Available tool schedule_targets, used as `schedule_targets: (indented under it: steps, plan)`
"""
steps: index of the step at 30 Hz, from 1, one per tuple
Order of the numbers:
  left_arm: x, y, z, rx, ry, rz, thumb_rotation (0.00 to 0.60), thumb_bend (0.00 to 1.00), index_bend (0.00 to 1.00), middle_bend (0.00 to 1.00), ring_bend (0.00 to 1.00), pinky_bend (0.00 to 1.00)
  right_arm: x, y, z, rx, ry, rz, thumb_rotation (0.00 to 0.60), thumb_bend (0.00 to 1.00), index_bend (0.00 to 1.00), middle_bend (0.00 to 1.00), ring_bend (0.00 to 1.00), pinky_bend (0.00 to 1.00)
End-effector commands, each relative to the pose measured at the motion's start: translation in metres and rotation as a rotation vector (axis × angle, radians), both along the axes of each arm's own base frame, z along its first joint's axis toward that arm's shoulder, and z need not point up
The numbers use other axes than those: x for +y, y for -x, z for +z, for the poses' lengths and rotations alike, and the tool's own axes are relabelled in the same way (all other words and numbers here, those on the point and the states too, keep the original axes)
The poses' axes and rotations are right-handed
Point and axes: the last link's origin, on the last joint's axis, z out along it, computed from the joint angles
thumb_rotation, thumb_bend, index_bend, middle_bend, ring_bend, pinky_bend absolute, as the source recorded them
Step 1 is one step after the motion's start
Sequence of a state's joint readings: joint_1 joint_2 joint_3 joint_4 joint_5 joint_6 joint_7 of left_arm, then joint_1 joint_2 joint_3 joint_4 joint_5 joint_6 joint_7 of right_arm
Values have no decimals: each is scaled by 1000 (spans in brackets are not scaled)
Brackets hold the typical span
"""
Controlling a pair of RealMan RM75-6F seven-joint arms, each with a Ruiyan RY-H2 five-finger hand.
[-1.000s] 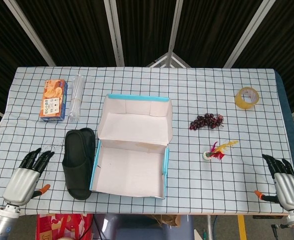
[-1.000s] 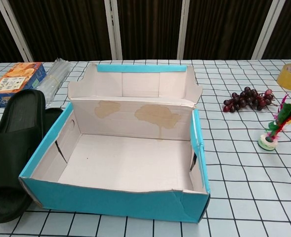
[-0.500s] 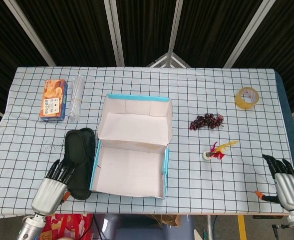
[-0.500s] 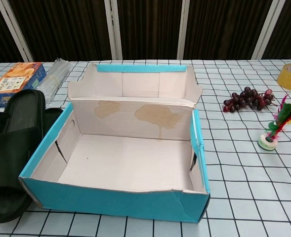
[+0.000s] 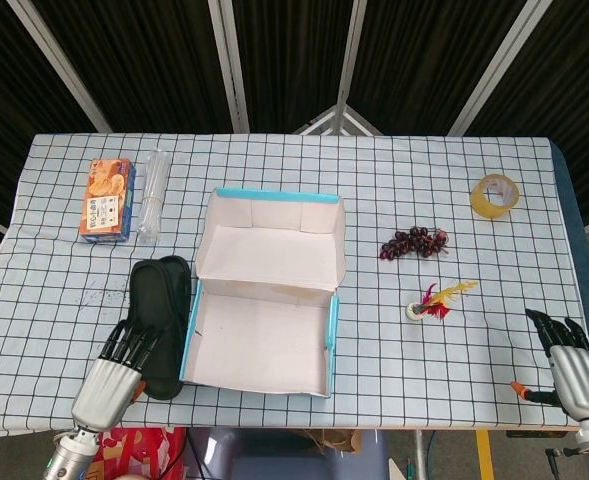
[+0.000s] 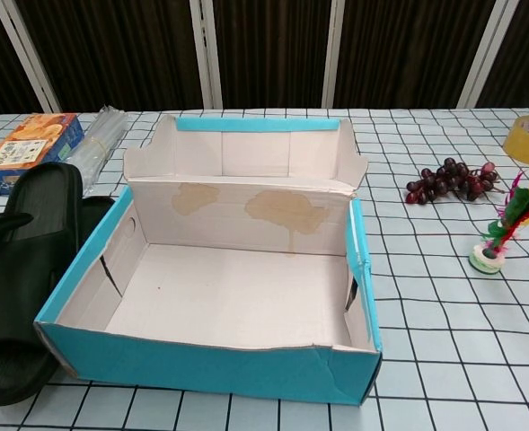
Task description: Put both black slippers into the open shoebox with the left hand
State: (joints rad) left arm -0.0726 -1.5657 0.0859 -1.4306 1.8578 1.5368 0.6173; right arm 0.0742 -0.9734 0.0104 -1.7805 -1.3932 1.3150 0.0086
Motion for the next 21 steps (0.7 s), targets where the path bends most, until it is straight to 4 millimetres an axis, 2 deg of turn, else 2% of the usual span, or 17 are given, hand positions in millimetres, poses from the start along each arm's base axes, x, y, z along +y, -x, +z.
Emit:
schedule_targets:
  steps: [1,21]
  plan:
    - [-1,1,-1,3,4,1,600,43,39,150,3,108,0,0,0,-1,-1,0,600,161,73,108,136,36]
    - [2,11,0,40,-61,-3,600,46,52,174,14,107,-2,2,-1,-12,-21,-7,600,161,74,109,146,36]
